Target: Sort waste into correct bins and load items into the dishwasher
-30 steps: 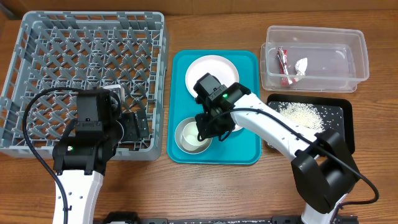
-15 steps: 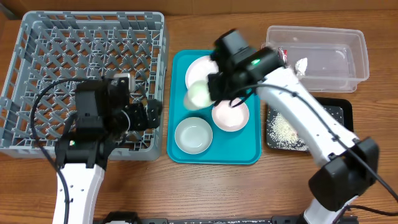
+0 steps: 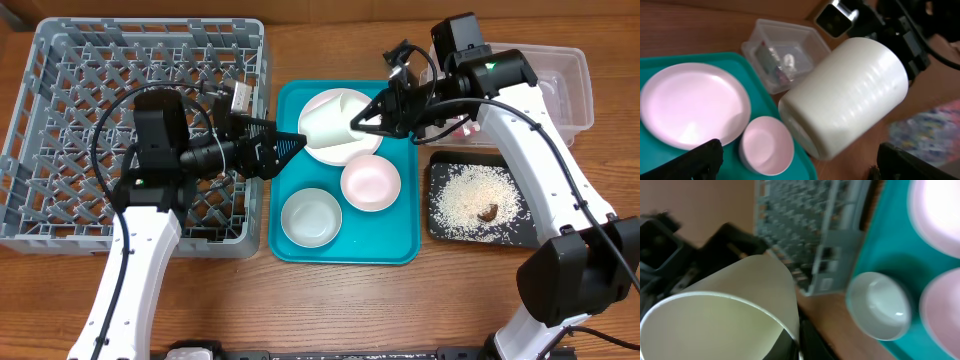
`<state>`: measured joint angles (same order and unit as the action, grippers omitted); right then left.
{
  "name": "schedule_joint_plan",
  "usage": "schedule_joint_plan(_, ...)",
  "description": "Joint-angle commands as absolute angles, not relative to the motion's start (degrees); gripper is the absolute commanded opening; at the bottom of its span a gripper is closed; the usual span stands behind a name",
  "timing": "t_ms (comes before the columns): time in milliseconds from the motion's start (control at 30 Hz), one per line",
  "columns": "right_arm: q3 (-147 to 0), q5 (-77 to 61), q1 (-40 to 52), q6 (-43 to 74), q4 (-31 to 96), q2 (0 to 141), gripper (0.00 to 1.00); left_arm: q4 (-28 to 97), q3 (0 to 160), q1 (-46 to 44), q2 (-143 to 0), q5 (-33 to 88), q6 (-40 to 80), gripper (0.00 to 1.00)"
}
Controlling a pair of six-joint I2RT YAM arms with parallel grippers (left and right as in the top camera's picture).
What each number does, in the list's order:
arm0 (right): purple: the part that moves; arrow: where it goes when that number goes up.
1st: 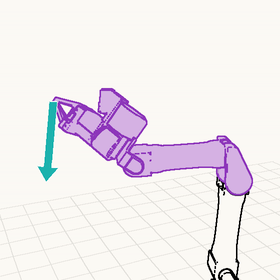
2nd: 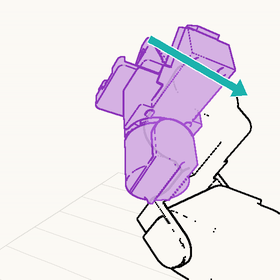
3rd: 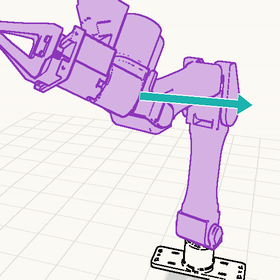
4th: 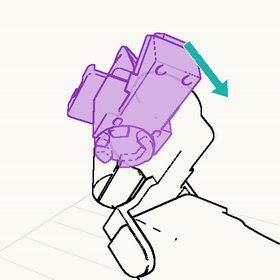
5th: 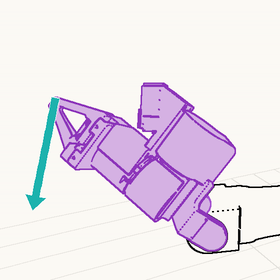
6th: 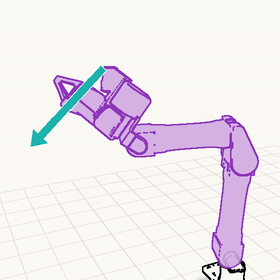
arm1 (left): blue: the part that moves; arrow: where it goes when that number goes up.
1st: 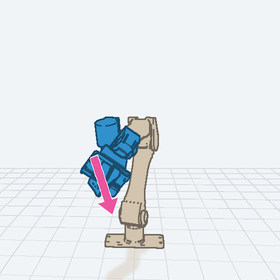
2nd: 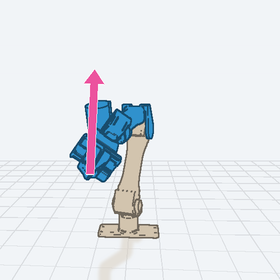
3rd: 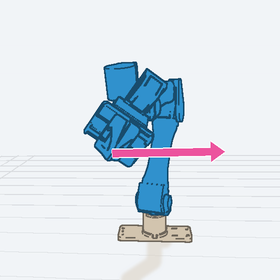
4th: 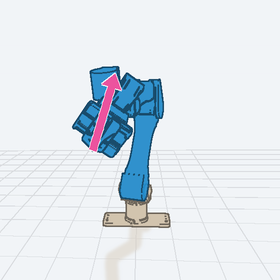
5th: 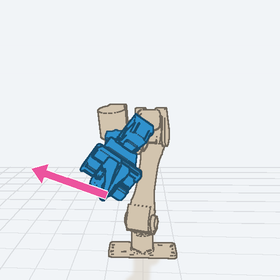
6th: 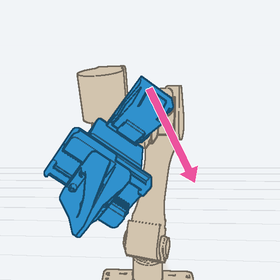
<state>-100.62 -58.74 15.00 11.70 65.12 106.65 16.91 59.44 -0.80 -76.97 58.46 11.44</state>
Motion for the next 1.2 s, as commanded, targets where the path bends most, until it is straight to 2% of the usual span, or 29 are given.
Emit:
schedule_joint_plan(0, -102.0, -70.3, 15.4, 10.0, 64.6, 105.3, 0.04, 13.6, 60.7, -1.6, -78.2, 69.1, 14.1, 1.0)
schedule_joint_plan(300, -102.0, -77.3, 15.7, 10.0, 64.4, 105.3, 0.04, 0.1, 60.7, -5.9, -78.3, 72.1, 20.3, 1.0)
schedule_joint_plan(533, -102.0, -77.3, 15.7, 10.0, 64.4, 105.3, 0.04, -3.5, 60.7, -8.0, -78.3, 71.8, 20.8, 0.99)
schedule_joint_plan(667, -102.0, -77.3, 15.7, 10.0, 64.4, 105.3, 0.04, -3.5, 60.7, -8.0, -78.3, 71.5, 20.8, 0.91)
schedule_joint_plan(767, -102.0, -77.2, 15.7, 10.0, 64.4, 105.3, 0.04, -3.5, 60.7, -7.9, -78.3, 71.4, 20.8, 0.78)
schedule_joint_plan(867, -102.0, -77.2, 15.7, 10.0, 64.4, 105.3, 0.04, -3.5, 60.7, -7.9, -78.3, 71.2, 20.8, 0.7)
schedule_joint_plan(933, -102.0, -77.2, 15.7, 10.0, 64.4, 105.3, 0.04, -3.5, 60.7, -7.9, -78.3, 70.4, 20.8, 0.59)
schedule_joint_plan(1167, -102.0, -76.8, 15.7, 10.0, 64.4, 105.3, 0.04, -3.4, 60.7, -7.9, -78.3, 67.0, 20.8, 0.56)
